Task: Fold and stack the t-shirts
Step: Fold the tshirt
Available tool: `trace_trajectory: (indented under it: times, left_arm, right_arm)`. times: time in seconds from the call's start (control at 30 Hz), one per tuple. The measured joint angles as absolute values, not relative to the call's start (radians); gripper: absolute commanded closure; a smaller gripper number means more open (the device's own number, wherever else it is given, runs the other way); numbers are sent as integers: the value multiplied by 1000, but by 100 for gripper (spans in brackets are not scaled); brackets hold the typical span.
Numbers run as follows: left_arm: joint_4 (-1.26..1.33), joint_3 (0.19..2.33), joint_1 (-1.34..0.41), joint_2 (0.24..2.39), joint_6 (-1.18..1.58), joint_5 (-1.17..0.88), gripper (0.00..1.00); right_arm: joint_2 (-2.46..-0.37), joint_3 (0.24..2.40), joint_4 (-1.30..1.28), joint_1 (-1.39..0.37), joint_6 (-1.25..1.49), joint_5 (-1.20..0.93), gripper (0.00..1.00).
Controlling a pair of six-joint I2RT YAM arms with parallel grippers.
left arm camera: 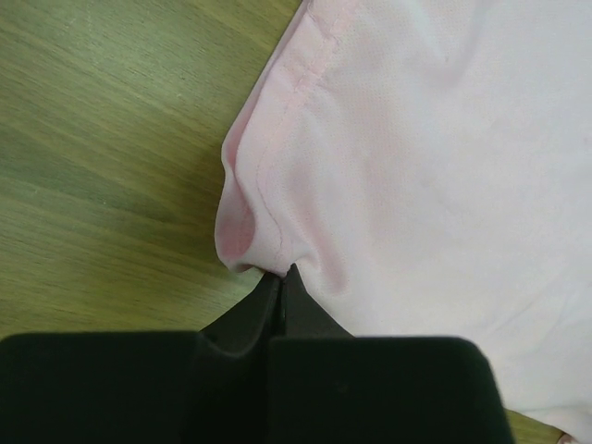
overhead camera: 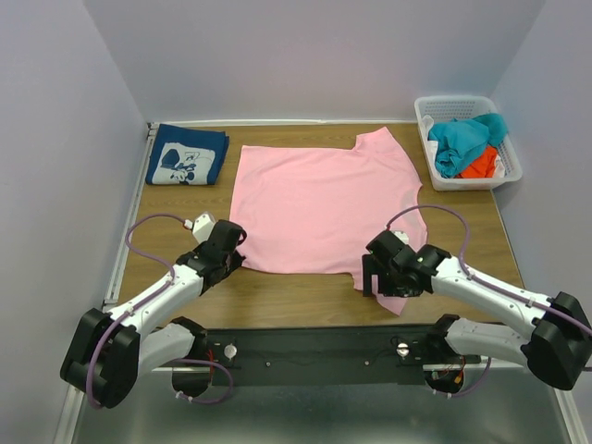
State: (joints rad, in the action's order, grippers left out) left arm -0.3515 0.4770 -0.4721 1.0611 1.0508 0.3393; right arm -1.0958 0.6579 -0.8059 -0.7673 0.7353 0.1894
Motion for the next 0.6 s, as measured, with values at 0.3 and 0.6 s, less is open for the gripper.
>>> trace_trajectory:
  times: [0.3, 0.6]
  left_arm:
    - [-336, 462, -472, 1065, 1036, 337, 100]
    - [-330, 461, -471, 1065, 1022, 337, 100]
  right_arm:
    - [-1218, 622, -807, -780, 788, 167, 20]
    - [-1292, 637, -793, -786, 855, 186, 56]
